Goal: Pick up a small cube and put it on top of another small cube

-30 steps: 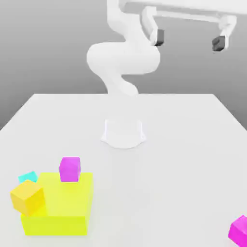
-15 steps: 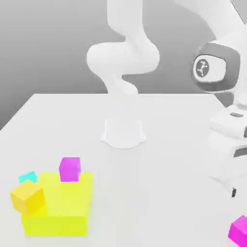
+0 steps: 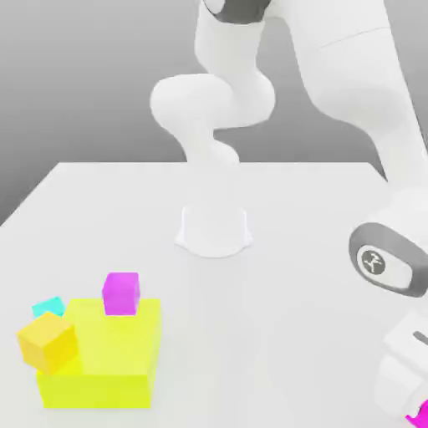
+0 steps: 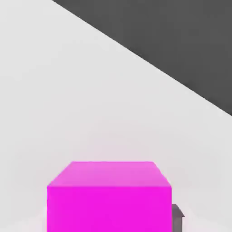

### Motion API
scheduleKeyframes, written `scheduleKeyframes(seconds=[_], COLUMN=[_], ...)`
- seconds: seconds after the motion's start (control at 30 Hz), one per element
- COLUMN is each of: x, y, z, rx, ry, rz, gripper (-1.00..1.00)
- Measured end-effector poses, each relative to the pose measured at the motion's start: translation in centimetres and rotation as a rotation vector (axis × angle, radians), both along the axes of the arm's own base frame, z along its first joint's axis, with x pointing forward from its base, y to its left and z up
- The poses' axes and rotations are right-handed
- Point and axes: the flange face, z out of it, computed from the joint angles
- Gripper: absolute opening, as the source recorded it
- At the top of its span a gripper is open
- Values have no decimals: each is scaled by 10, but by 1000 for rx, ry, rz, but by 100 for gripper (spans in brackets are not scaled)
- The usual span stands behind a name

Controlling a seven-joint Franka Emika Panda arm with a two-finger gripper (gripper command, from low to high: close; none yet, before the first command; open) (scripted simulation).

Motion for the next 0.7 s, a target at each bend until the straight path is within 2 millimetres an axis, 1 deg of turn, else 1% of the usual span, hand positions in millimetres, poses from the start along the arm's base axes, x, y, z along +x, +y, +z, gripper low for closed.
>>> scheduleKeyframes(seconds=[0.03,0.07,0.13,0.17,0.2,0.27,0.33,0.4,0.47,0.53,0.6,0.67,0.7], x=[0,1,1,2,11,29,43,51,54,52,44,31,19], y=[0,0,0,-3,-22,-72,-122,-171,-221,-271,-321,-374,-409], z=[6,16,43,57,65,78,89,100,113,125,138,151,158], rx=[0,1,1,-1,-12,-36,-54,-67,-74,-76,-72,-62,-54], ry=[0,0,0,0,-2,-6,-8,-9,-9,-8,-6,-4,-2], rz=[0,-1,-1,-6,-47,-151,-255,-360,-467,-575,-687,-810,-892], gripper=[-100,-100,-100,-100,-100,-100,-100,-100,-100,-100,-100,-100,-100])
